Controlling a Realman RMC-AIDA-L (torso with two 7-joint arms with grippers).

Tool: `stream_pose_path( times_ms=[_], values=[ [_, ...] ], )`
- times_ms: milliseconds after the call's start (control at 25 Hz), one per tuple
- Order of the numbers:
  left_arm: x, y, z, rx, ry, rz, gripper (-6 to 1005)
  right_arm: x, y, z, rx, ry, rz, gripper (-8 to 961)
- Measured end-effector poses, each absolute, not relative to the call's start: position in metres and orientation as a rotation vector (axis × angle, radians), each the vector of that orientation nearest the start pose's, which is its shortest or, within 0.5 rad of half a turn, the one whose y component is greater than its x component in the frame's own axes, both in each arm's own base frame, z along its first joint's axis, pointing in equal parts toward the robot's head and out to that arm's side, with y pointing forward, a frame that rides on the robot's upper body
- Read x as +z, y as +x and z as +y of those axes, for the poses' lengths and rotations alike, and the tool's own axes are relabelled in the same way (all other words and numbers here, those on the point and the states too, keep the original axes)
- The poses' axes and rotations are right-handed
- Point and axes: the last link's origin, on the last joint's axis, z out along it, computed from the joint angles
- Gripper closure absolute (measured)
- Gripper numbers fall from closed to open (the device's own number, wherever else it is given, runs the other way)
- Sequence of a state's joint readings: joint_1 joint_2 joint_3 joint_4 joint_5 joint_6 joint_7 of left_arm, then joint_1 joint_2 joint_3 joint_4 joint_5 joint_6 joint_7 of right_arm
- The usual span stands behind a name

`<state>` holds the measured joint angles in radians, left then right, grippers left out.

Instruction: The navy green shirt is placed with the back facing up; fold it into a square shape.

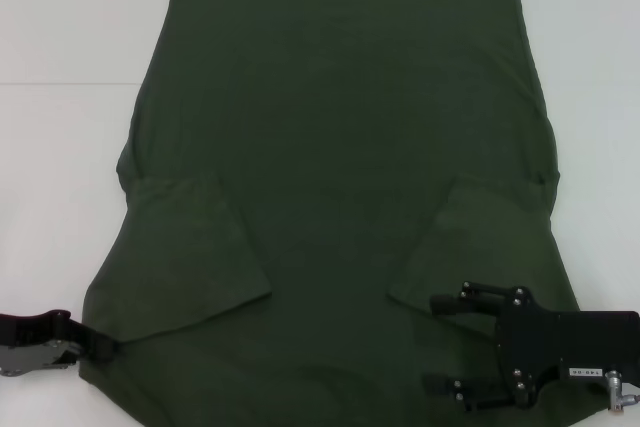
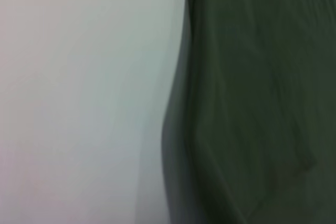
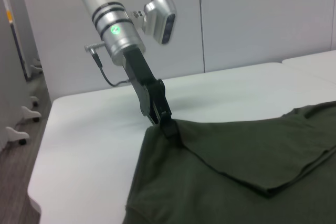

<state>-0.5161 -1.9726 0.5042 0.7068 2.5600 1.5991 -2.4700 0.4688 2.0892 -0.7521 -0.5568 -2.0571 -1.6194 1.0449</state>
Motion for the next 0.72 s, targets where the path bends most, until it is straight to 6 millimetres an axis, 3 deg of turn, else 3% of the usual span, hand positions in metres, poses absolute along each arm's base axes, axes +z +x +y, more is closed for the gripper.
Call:
stream_pose_path(
  times_ms=[160,280,400,600,720],
  values=[
    [0.047,-0.349,0.301,0.200,2.321,2.390,852,-0.031,0.280,0.283,0.678,-2.890,0.350,37],
    [0.047,-0.350,0.300,0.201,2.333,2.380,906,-0.015,0.279,0.286,0.762,-2.833,0.486,37],
    [0.049,-0.350,0.300,0.226,2.336,2.372,960,0.017,0.281,0.295,0.854,-2.729,0.754,37],
    [0.056,-0.350,0.299,0.277,2.328,2.377,960,0.072,0.294,0.307,0.800,-2.537,1.451,38],
    [0.059,-0.351,0.299,0.273,2.328,2.378,960,0.095,0.297,0.305,0.761,-2.437,1.754,38]
  ],
)
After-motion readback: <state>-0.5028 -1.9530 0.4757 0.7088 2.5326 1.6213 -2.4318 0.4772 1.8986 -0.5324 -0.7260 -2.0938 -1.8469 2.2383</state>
